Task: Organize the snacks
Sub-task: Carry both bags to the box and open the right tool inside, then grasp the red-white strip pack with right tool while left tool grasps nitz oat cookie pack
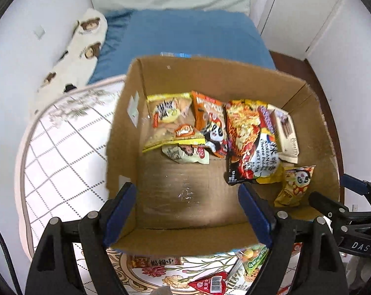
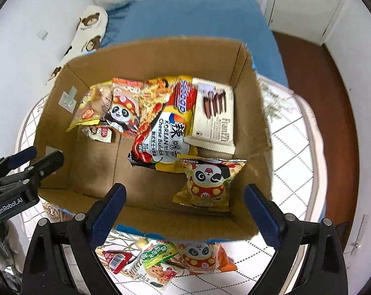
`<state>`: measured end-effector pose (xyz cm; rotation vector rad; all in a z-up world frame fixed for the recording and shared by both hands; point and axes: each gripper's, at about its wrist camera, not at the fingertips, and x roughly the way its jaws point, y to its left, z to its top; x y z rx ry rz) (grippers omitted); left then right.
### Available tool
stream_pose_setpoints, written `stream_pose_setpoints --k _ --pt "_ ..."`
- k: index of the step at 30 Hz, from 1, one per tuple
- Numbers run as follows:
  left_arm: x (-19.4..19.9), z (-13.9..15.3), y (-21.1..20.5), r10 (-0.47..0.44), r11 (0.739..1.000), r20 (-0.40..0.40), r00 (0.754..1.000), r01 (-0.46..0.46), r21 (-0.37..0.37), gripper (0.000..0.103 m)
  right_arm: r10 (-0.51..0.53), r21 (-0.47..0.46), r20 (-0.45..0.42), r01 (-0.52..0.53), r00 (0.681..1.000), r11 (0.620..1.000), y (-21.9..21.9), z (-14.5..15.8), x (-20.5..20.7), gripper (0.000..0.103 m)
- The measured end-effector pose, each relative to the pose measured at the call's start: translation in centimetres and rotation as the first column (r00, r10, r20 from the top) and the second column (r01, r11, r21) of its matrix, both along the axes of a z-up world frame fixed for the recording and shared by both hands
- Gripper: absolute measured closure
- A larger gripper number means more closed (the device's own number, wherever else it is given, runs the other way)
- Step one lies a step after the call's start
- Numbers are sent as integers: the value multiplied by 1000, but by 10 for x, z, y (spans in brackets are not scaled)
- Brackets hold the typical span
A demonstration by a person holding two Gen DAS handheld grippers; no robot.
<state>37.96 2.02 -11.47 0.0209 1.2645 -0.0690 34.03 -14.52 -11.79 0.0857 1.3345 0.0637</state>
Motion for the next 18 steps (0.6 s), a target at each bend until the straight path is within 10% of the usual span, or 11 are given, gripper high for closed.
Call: stream_pose_setpoints --k 18 --pt "-74 85 -10 -30 998 231 972 40 -37 18 -33 30 266 25 964 999 11 96 -77 5"
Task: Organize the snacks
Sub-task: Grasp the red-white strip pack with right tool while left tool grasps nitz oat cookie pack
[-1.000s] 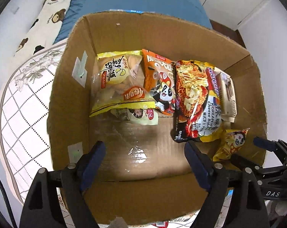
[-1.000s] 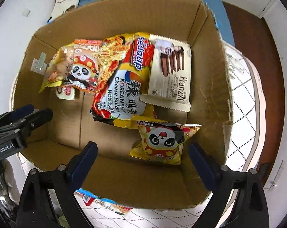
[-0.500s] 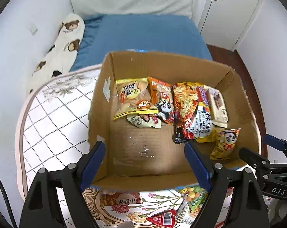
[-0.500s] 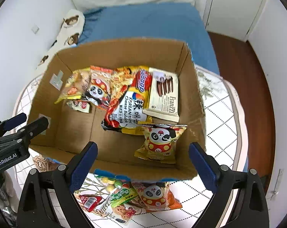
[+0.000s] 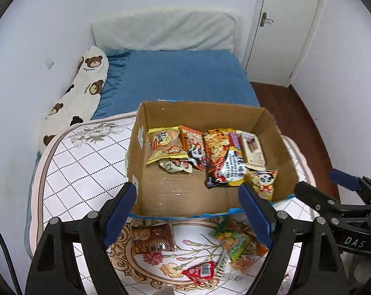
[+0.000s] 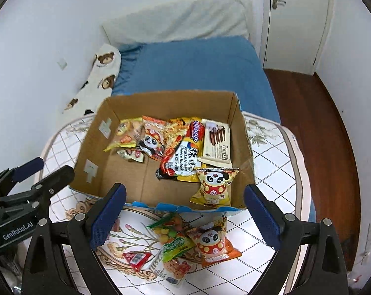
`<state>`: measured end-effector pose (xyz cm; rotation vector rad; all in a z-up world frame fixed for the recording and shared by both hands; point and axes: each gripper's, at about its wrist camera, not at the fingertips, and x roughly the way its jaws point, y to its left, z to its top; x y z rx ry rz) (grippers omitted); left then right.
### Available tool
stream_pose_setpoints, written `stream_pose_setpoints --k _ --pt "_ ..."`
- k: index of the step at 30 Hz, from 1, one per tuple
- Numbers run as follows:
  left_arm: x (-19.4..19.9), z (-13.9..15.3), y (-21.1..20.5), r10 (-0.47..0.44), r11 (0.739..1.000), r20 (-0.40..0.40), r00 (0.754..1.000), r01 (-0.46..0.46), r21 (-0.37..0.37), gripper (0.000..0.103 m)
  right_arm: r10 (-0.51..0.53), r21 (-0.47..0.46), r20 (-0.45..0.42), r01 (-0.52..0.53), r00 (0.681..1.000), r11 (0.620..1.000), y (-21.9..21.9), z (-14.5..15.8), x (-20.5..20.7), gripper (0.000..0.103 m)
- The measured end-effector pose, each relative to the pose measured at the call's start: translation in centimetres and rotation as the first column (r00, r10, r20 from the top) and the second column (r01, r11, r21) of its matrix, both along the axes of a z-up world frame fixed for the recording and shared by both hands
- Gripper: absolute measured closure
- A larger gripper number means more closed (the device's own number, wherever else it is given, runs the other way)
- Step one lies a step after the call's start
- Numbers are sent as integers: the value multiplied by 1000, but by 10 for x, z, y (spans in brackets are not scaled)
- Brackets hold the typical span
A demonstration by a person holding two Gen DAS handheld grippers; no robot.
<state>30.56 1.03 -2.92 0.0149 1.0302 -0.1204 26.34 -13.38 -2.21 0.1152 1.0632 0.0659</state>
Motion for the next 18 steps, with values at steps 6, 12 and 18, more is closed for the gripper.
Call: stream_pose_setpoints --k 6,12,18 --pt "-33 -5 3 -12 1000 -6 1000 12 14 18 -23 63 -19 24 1000 998 -7 2 -37 5" --pt "-75 -64 -1 -51 995 -140 989 63 82 18 -82 95 -169 99 982 991 -36 -56 -98 5" --pt "-111 -143 -17 -63 997 -383 922 71 7 18 -198 81 -395 248 897 965 -84 -154 -170 5"
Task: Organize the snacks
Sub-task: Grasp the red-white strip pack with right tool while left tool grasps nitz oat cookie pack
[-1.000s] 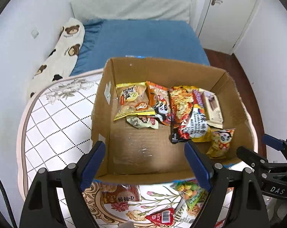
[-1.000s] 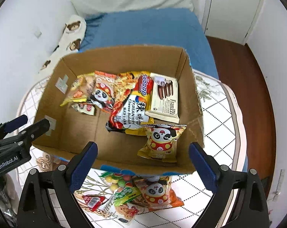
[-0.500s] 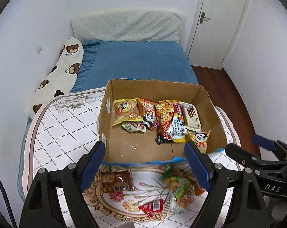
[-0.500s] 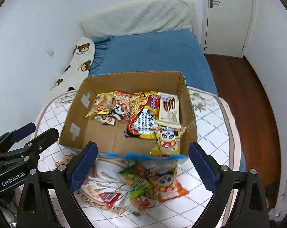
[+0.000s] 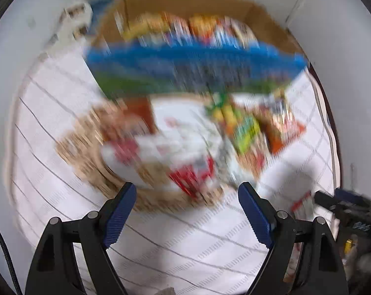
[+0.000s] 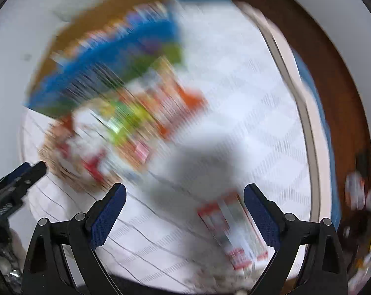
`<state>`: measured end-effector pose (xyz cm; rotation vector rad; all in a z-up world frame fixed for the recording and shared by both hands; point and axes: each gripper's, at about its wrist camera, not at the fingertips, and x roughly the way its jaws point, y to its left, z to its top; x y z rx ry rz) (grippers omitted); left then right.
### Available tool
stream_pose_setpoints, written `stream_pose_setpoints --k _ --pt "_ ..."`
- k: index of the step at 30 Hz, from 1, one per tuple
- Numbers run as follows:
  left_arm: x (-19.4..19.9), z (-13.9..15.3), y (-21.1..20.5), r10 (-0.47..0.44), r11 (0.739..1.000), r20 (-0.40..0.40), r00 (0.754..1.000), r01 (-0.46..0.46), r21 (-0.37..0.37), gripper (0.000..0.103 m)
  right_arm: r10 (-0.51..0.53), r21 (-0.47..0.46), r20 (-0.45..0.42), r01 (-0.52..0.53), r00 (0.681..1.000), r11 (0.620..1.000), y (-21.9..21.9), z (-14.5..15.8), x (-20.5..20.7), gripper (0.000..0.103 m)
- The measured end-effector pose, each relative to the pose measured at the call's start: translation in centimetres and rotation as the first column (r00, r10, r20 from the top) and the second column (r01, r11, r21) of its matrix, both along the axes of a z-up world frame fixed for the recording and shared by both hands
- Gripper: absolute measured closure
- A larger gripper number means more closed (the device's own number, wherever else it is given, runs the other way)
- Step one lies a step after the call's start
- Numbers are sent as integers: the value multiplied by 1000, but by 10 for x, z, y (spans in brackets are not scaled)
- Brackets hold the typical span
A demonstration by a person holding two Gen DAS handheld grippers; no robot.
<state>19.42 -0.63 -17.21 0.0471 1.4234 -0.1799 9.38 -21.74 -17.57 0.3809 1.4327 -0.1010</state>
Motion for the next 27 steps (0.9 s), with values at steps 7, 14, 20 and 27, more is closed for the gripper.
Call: stream_pose_setpoints --k 7,14,20,27 --pt "10 -63 -34 67 985 -273 960 -107 -135 18 -91 20 -165 95 982 995 -30 -78 -54 5" --pt "53 -101 -56 262 934 -378 888 -331 -131 18 -124 -38 -119 120 985 992 -30 -87 -65 32" --pt "60 -118 -68 304 935 -366 880 -348 -60 18 -123 -48 -103 118 987 992 -24 -84 -65 36" --pt "31 -115 -61 117 992 -340 933 -123 2 16 -82 -51 -115 76 990 996 -12 -82 -68 36"
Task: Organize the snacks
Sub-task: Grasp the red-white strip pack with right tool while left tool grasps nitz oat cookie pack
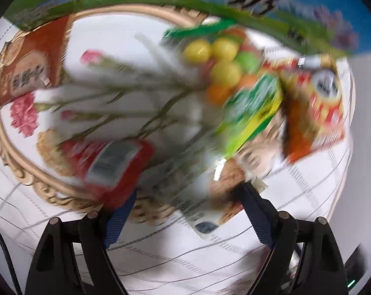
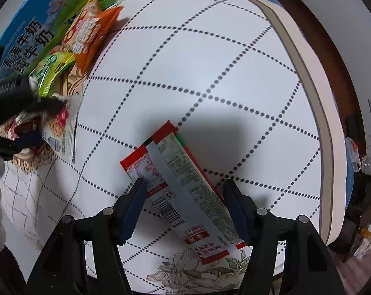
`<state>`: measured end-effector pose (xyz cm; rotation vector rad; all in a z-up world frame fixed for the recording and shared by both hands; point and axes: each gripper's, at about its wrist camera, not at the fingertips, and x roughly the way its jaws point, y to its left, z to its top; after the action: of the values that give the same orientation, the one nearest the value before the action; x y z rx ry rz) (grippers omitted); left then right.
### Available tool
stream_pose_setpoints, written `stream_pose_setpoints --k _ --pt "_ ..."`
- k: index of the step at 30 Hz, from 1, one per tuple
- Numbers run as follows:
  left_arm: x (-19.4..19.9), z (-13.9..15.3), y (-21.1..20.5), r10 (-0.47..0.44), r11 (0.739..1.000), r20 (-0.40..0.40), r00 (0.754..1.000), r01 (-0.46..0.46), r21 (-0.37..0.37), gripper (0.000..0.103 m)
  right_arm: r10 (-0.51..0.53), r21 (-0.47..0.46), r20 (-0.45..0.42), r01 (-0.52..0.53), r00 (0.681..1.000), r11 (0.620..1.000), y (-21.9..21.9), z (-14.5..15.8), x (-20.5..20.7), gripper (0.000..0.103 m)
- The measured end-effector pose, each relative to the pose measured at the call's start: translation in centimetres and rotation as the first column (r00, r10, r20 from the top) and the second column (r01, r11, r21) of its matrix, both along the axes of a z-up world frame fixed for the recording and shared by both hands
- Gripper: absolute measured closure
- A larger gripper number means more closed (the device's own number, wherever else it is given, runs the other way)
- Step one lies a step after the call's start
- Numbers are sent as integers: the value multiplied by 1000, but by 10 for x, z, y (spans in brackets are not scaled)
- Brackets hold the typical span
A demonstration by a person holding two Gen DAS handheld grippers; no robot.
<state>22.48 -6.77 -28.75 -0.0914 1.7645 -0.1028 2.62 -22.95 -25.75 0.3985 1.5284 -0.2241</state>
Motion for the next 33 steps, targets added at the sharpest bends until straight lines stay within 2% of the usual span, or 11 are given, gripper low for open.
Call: stream_pose_setpoints --k 4,8,11,13,16,20,23,27,28,31,33 --pt "-19 5 15 -38 999 -12 999 38 14 17 13 27 -18 -12 1000 1000 16 3 0 36" --pt "-24 13 27 82 989 -63 995 -89 -115 18 11 51 -24 -10 1000 999 25 4 -1 35" --pt "-26 2 32 252 931 -178 951 -289 -224 18 31 39 -43 -29 999 999 29 1 5 35" --pt "-27 -12 29 343 886 -234 910 -396 -241 18 48 24 -54 -47 997 999 32 -1 5 35" --pt "-26 -22 25 386 884 -181 904 -419 -206 22 58 1 -56 -58 997 998 40 -2 6 35" --pt "-31 -18 10 240 955 -79 968 -250 -159 37 81 -41 -35 -82 996 996 47 -2 1 46" --pt "-40 -10 -19 1 995 9 1000 -1 -104 38 47 -25 -17 -47 999 999 44 -2 -6 49" --pt "-69 -4 -41 -301 954 75 951 299 34 38 -62 126 21 59 998 990 39 1 -15 50" --pt "-77 -2 -44 -330 944 76 941 328 47 38 -66 154 19 63 998 986 38 1 -13 49" --pt "-98 -2 -43 -366 930 81 927 362 57 36 -30 167 11 27 999 986 45 7 -12 26" --pt "-99 -3 -43 -345 938 76 935 344 37 36 85 107 11 -86 996 991 61 11 -11 24"
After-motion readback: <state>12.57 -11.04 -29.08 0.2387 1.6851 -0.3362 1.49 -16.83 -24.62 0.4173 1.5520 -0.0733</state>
